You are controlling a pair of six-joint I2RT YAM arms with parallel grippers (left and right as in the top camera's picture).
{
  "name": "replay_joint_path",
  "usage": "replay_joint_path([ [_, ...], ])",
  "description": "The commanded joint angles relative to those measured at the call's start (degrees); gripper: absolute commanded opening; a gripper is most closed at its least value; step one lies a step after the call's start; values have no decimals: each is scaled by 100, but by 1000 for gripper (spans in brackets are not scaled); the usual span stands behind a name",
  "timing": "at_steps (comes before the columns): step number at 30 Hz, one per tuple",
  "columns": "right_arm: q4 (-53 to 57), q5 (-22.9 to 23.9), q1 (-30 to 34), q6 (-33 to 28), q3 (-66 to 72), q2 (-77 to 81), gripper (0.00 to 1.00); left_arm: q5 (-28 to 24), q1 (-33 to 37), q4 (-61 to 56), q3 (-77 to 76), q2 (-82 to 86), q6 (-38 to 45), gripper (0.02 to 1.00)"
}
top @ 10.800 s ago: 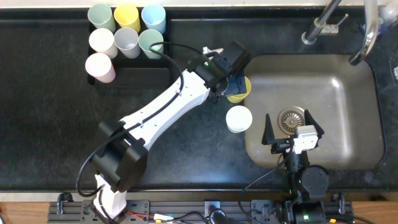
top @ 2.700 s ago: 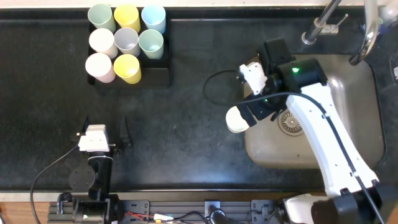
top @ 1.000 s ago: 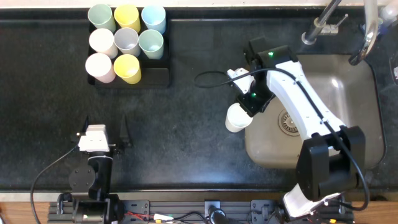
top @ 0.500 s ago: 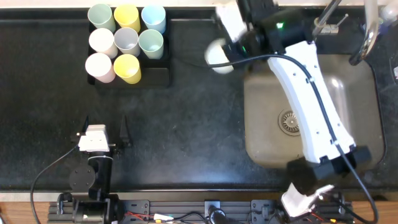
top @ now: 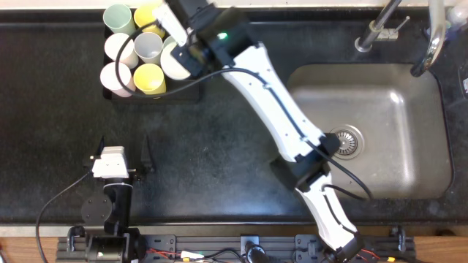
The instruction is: Store Cups
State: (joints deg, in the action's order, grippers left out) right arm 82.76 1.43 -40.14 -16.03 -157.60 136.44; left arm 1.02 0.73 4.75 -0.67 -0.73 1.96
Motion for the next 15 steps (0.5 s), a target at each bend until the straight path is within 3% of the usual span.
replay_joint_path([
  [1, -4, -33, 39, 151, -144, 129, 42, -55, -37, 0, 22, 57, 105, 998],
  [15, 15, -87, 35, 122, -105, 673, 42, -55, -37, 0, 22, 57, 105, 998],
])
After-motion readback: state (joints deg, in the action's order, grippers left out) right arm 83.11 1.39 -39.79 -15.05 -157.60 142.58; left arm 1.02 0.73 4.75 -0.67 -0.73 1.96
